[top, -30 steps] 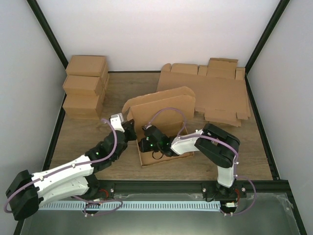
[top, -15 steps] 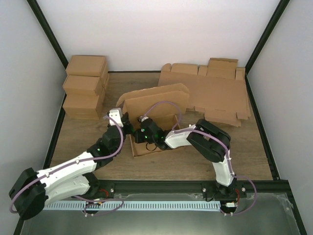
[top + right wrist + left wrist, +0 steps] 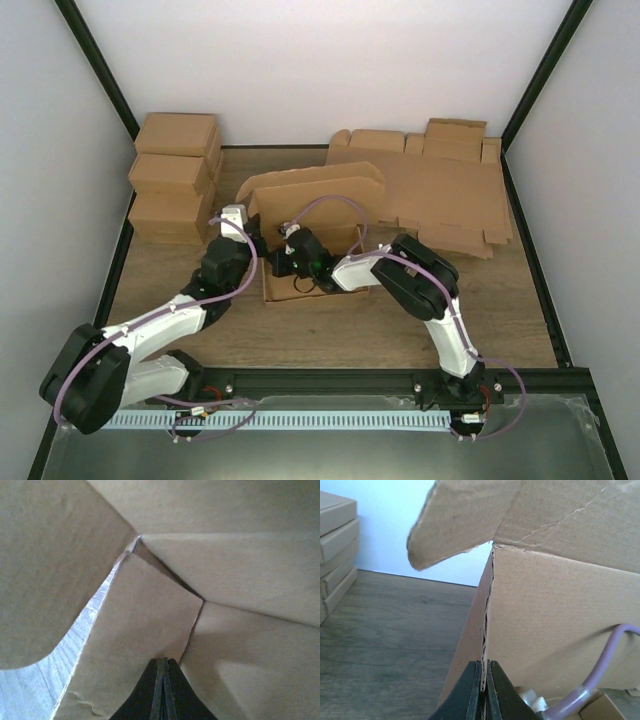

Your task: Fold the paper box

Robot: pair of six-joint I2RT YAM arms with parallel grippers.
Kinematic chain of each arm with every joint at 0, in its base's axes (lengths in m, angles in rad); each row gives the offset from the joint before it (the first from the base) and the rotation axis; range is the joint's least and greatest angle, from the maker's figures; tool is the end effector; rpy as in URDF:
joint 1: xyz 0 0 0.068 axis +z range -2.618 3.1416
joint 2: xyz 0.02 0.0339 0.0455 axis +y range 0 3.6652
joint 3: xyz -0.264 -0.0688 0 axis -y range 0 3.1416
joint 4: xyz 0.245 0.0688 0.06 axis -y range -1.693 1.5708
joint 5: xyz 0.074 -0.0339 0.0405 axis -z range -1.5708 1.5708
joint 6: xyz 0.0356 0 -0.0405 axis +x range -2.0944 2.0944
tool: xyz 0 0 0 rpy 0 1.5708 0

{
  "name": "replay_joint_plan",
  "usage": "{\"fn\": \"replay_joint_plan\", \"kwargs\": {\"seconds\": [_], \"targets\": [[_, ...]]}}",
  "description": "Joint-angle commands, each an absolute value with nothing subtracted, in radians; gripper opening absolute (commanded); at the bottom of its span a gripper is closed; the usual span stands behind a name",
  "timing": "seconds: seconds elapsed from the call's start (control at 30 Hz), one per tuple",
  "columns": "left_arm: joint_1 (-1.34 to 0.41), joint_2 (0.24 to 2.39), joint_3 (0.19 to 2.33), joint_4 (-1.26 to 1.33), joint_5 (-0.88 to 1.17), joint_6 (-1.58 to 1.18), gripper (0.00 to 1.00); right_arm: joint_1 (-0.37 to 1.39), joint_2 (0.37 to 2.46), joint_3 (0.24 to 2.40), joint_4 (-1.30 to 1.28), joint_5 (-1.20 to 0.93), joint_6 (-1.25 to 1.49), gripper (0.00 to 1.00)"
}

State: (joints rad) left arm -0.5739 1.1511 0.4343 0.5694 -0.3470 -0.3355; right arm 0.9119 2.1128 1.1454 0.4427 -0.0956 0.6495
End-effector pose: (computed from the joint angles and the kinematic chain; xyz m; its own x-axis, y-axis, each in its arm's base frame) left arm 0.2105 -0.1217 0.2231 -0.1915 -0.2449 -0.9505 0.1747 0.9444 -0.2785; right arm 0.2663 0.3494 0.1171 -0.7509 0.0136 -0.6603 -0.4816 0.6729 0.5615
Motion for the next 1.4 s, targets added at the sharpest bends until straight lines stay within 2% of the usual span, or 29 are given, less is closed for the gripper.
{"fn": "replay_joint_plan", "kwargs": {"seconds": [0.0, 0.4, 0.63, 0.77, 1.0, 1.37], "targets": [[-0.575, 1.153, 0.425, 0.642, -0.201, -0.316, 0.04, 0.915, 2.089, 1.105, 0.516, -0.151, 0.626, 0.01], [-0.636, 1.144, 0.283, 0.68, -0.217, -0.403, 0.04, 0.956, 2.077, 1.047, 0.547, -0.147, 0.627, 0.01], [-0.673, 1.159, 0.349, 0.506, -0.3, -0.512, 0.04, 0.966, 2.065, 1.05, 0.539, -0.13, 0.615, 0.01], [-0.68, 1.143, 0.297, 0.554, -0.303, -0.496, 0.04, 0.967, 2.036, 1.023, 0.535, -0.113, 0.612, 0.01], [-0.689, 1.077, 0.297, 0.441, -0.247, -0.378, 0.04, 0.968, 1.956, 0.968, 0.506, -0.079, 0.588, 0.01], [-0.697, 0.987, 0.27, 0.357, -0.276, -0.317, 0.04, 0.991, 1.77, 0.894, 0.406, 0.004, 0.485, 0.01]]}}
